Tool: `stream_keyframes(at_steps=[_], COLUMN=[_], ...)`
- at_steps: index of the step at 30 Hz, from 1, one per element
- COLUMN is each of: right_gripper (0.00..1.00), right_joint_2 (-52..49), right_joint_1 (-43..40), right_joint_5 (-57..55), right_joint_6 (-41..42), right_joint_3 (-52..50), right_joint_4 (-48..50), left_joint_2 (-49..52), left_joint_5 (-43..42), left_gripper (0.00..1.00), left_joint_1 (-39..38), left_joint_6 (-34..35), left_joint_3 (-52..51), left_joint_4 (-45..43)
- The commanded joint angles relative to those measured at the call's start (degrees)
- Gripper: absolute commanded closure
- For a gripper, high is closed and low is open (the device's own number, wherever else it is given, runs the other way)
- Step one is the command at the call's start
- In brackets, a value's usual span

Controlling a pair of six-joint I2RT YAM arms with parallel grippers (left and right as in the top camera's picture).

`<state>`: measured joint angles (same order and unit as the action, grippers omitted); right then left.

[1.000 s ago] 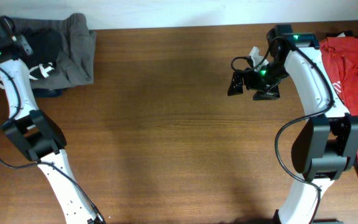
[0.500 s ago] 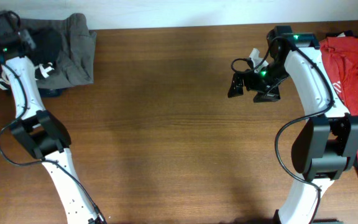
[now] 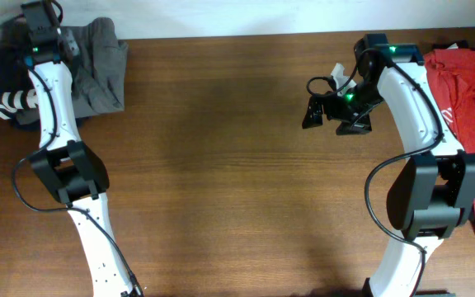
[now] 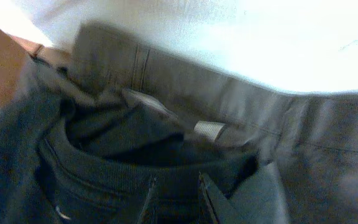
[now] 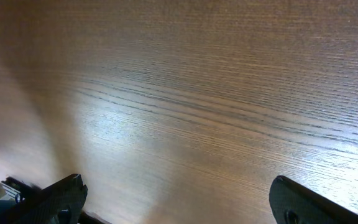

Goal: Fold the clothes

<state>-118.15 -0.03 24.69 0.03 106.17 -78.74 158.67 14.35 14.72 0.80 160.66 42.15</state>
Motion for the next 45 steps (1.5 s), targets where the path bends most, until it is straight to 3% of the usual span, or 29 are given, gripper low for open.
stream_keyframes(at_steps=[1, 8, 11, 19, 21, 29, 41, 45], right_gripper=[0.01, 0.01, 0.01, 0.01, 0.01, 0.01, 0.01, 0.01], right_joint_2=[-0.3, -0.3, -0.3, -0.3, -0.3, -0.3, -0.3, -0.3], right_joint_1=[-0.3, -0.3, -0.3, -0.3, -0.3, -0.3, -0.3, -0.3], right_joint_5=[0.1, 0.1, 0.2, 0.2, 0.2, 0.1, 0.1, 0.1], right_joint_6=[0.2, 0.3, 0.3, 0.3, 0.3, 0.2, 0.3, 0.3], right_joint_3=[-0.3, -0.3, -0.3, -0.3, -0.3, -0.3, -0.3, -0.3], right_joint_4=[0.4, 0.4, -0.1, -0.1, -0.1, 0.5, 0.8, 0.7], left_joint_2=[-1.6, -1.5, -2.1, -9.3, -11.0, -10.1, 0.1, 2.8], left_joint_5=[0.3, 0.3, 0.4, 0.5, 1.0, 3.7, 3.7, 3.6], left_gripper=[0.78, 0.78, 0.83, 0.84, 0.89, 0.94, 0.94, 0.84], left_joint_1=[1.6, 1.9, 1.6, 1.7, 1.9, 4.1, 10.4, 11.6], left_joint_6=[-1.0, -1.1, -1.1, -1.1, -1.1, -0.3, 0.0, 1.3], left_joint_3=[-4.9, -11.7, -11.2, -5.0, -4.9, -5.2, -5.2, -5.2], left_joint_4=[-1.5, -5.1, -5.2, -5.3, -5.2, -2.0, -2.2, -1.8])
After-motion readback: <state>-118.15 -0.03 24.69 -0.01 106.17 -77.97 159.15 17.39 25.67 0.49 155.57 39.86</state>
